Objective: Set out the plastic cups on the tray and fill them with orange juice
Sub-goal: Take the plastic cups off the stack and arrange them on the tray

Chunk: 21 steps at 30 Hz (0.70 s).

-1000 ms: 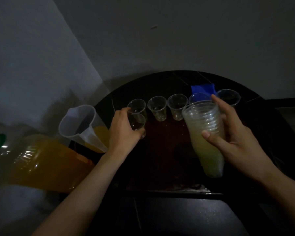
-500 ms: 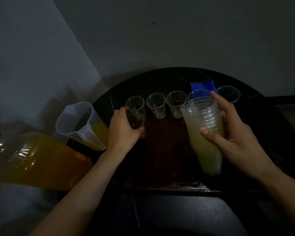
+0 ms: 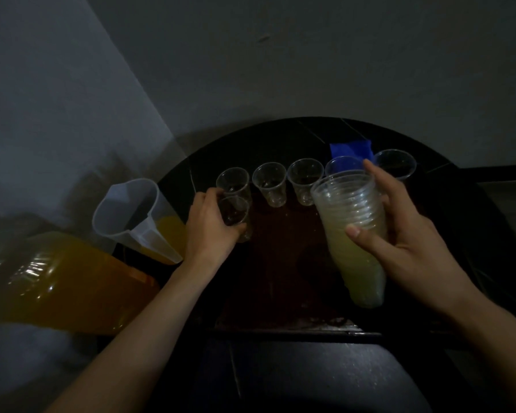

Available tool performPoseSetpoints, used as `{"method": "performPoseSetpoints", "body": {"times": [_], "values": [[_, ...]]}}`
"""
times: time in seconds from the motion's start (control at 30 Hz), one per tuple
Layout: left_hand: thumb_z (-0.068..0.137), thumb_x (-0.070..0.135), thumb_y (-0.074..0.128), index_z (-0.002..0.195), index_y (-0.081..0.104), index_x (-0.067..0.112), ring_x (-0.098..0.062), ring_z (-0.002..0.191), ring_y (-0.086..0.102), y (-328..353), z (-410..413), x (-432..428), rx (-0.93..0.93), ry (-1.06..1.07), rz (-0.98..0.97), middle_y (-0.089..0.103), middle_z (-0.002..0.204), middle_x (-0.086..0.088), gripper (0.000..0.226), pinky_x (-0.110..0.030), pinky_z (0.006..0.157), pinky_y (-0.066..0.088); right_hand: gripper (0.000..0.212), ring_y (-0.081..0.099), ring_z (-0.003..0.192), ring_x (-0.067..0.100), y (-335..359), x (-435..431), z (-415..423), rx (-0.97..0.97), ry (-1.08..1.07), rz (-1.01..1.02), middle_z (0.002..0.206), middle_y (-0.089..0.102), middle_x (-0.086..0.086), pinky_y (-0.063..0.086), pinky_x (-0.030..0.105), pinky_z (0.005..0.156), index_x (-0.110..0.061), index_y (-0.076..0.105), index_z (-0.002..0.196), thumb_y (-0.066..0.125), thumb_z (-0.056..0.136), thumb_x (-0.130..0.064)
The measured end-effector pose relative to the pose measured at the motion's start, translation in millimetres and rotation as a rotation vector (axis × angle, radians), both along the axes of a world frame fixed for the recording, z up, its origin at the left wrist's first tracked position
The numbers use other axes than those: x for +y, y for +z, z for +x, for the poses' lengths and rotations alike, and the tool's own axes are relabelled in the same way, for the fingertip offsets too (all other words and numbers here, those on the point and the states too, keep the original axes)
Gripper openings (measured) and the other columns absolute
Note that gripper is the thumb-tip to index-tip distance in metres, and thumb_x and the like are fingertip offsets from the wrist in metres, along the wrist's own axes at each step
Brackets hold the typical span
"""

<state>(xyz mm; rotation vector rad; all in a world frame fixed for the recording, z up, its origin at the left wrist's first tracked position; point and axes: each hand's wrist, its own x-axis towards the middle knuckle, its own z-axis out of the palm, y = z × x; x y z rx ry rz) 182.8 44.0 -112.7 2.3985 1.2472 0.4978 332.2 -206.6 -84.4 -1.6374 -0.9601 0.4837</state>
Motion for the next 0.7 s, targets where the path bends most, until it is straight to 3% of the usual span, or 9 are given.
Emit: {"method": "performPoseSetpoints", "body": {"times": [0.17,0.37,0.47,0.53,0.63,0.7], "values": [[0.072,0.023,0.09,0.136,0.053,0.021,-0.019,0.123,0.052,-2,-1,-1,-0.012,0.009,-0.006,0.049,0.132,-0.002,0.074,-0.044,0.103,0.05,0.083,0.059,0.11,-0.01,-1,1,0,-0.009,-0.005,0.004,0.12,0.054,-0.041,0.05,0.007,0.081,-0.06,0.021,0.146,0.062,0.074,-0.056],[0.067,0.031,0.093,0.146,0.044,0.023,-0.025,0.133,0.039,3,-3,-6,0.022,-0.004,0.015,0.038,0.144,-0.005,0.094,-0.041,0.108,0.044,0.081,0.057,0.112,-0.012,-2,0,0,-0.009,0.01,-0.002,0.121,0.051,-0.043,0.049,0.006,0.081,-0.061,0.02,0.145,0.062,0.076,-0.054],[0.075,0.033,0.085,0.142,0.047,0.024,-0.021,0.131,0.036,14,-2,-15,-0.033,-0.019,0.037,0.037,0.14,-0.001,0.077,-0.038,0.109,0.04,0.083,0.057,0.112,-0.011,-2,1,1,0.002,0.01,-0.006,0.125,0.052,-0.036,0.05,0.012,0.082,-0.06,0.019,0.146,0.061,0.075,-0.055],[0.082,0.033,0.073,0.132,0.056,0.022,-0.016,0.123,0.043,27,0,-26,-0.197,-0.088,0.036,0.043,0.13,0.004,0.054,-0.029,0.103,0.04,0.084,0.056,0.114,-0.011,-2,1,1,0.012,0.023,-0.01,0.129,0.05,-0.034,0.05,0.012,0.083,-0.059,0.018,0.148,0.061,0.075,-0.055],[0.084,0.038,0.059,0.116,0.067,0.023,-0.006,0.109,0.055,58,9,-48,-0.377,-0.296,-0.254,0.055,0.115,0.007,0.037,-0.019,0.089,0.042,0.085,0.053,0.117,-0.013,-4,2,0,0.019,0.061,-0.019,0.132,0.048,-0.034,0.047,0.005,0.085,-0.057,0.017,0.149,0.062,0.077,-0.053],[0.087,0.051,0.054,0.112,0.071,0.027,-0.004,0.107,0.06,73,17,-60,-0.346,-0.431,-0.504,0.061,0.112,0.006,0.039,-0.021,0.089,0.045,0.086,0.05,0.12,-0.014,-4,3,-1,0.008,0.093,-0.042,0.138,0.045,-0.033,0.043,0.003,0.089,-0.058,0.016,0.15,0.063,0.078,-0.053]]}}
